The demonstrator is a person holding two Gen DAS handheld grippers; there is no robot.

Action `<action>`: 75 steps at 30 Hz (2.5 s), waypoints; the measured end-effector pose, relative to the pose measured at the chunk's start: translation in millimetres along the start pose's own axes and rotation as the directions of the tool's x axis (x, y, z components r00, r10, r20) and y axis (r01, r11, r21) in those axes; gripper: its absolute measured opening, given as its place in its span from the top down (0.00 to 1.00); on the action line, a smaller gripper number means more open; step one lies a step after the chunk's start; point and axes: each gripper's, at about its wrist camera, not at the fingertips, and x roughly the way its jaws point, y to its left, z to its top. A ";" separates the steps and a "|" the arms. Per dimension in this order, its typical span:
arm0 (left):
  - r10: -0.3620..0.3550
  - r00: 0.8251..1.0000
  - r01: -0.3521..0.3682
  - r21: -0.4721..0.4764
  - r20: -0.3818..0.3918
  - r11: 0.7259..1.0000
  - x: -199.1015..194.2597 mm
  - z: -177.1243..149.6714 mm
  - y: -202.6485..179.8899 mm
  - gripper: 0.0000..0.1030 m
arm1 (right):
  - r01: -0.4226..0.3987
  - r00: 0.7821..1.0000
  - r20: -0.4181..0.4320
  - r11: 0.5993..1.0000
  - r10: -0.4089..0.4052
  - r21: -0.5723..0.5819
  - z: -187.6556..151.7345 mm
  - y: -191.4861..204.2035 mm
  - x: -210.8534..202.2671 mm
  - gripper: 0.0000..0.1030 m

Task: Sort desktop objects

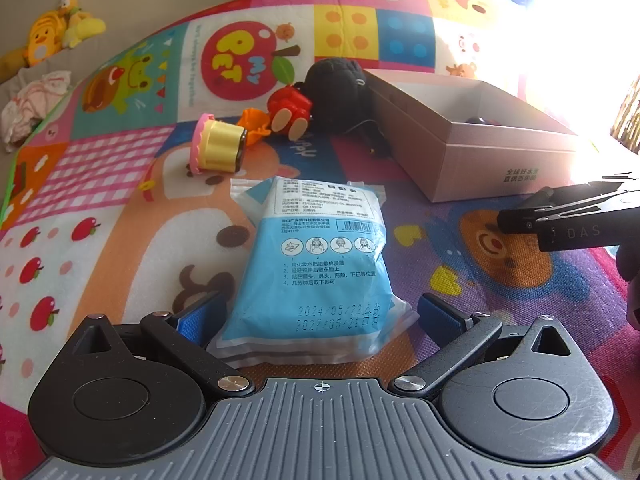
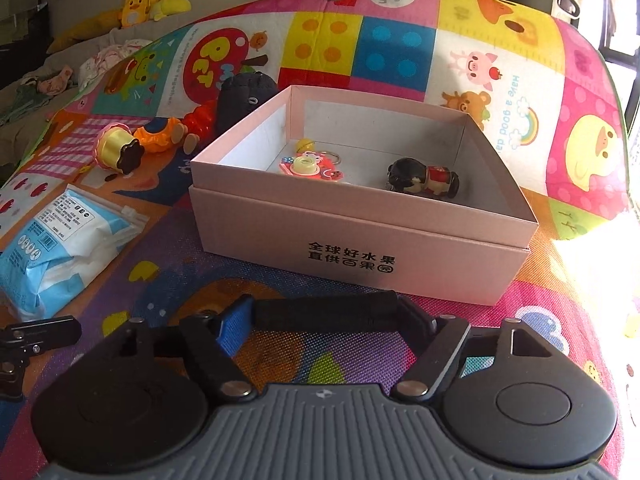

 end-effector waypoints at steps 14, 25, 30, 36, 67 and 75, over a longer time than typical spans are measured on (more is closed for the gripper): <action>-0.043 0.999 0.043 -0.002 -0.017 0.999 2.0 9.7 0.1 0.00 | -0.015 1.000 -0.007 0.999 0.015 0.046 -21.6 -1.8 -22.4 0.25; 0.019 1.000 -0.019 0.034 0.005 0.999 20.8 29.4 -5.3 0.35 | 0.012 1.000 0.011 0.998 -0.013 0.068 -25.5 -2.9 -23.8 0.17; 0.003 1.000 -0.003 0.027 0.016 1.000 16.7 25.8 -2.5 0.38 | 0.011 1.000 0.012 0.998 -0.012 0.067 -25.5 -3.2 -23.8 0.17; -0.007 1.000 0.007 0.034 0.013 0.999 12.7 23.3 -4.9 0.38 | 0.006 1.000 0.027 0.999 -0.007 0.032 -26.4 1.8 -26.5 0.27; -0.222 0.952 0.141 0.339 0.213 0.930 50.9 124.5 -101.6 0.21 | 0.100 0.962 0.228 0.972 -0.149 0.213 23.1 -77.6 -106.6 0.27; -0.169 0.952 0.133 0.153 0.255 0.979 5.9 86.3 -39.8 0.09 | 0.069 0.979 0.176 0.979 -0.103 0.194 49.9 -66.4 -82.6 0.27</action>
